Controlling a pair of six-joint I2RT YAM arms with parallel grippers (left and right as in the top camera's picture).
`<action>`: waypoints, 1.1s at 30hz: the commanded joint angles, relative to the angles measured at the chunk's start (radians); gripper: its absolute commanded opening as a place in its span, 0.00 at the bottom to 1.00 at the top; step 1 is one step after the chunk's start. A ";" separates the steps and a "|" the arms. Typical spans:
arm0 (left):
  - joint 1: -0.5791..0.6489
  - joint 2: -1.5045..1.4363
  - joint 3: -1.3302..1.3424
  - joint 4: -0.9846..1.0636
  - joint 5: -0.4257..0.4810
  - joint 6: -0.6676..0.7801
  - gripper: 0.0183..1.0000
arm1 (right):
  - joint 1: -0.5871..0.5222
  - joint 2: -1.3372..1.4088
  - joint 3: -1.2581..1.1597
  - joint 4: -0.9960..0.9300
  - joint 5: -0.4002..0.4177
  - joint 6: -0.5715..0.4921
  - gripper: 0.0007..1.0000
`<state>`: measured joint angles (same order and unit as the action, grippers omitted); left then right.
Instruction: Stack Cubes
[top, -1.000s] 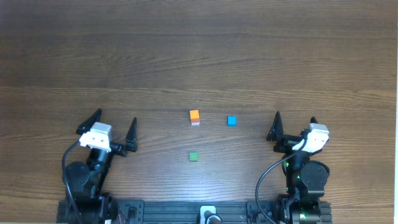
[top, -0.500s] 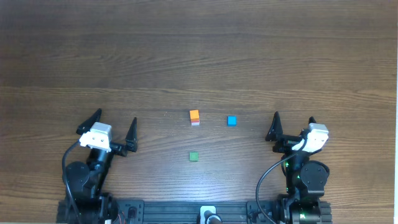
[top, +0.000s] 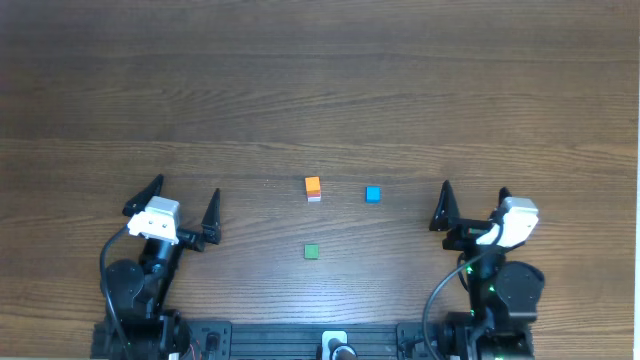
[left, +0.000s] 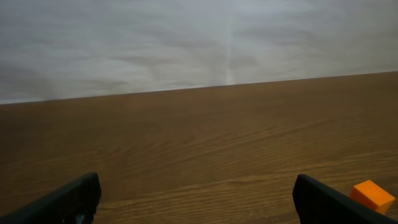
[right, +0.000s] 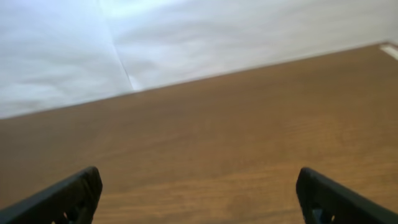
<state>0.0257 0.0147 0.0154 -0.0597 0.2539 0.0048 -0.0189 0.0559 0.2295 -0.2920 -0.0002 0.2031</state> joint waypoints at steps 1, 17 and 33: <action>0.005 -0.009 -0.010 0.006 -0.012 0.017 1.00 | 0.003 0.101 0.163 -0.094 -0.064 0.002 0.99; 0.005 -0.009 -0.010 0.006 -0.012 0.017 1.00 | 0.117 0.752 0.754 -0.607 -0.148 0.040 0.99; 0.005 -0.009 -0.010 0.006 -0.012 0.017 1.00 | 0.523 1.266 0.958 -0.697 -0.085 0.259 0.99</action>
<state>0.0257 0.0147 0.0147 -0.0586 0.2527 0.0044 0.4519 1.2980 1.1557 -0.9836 -0.0952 0.3935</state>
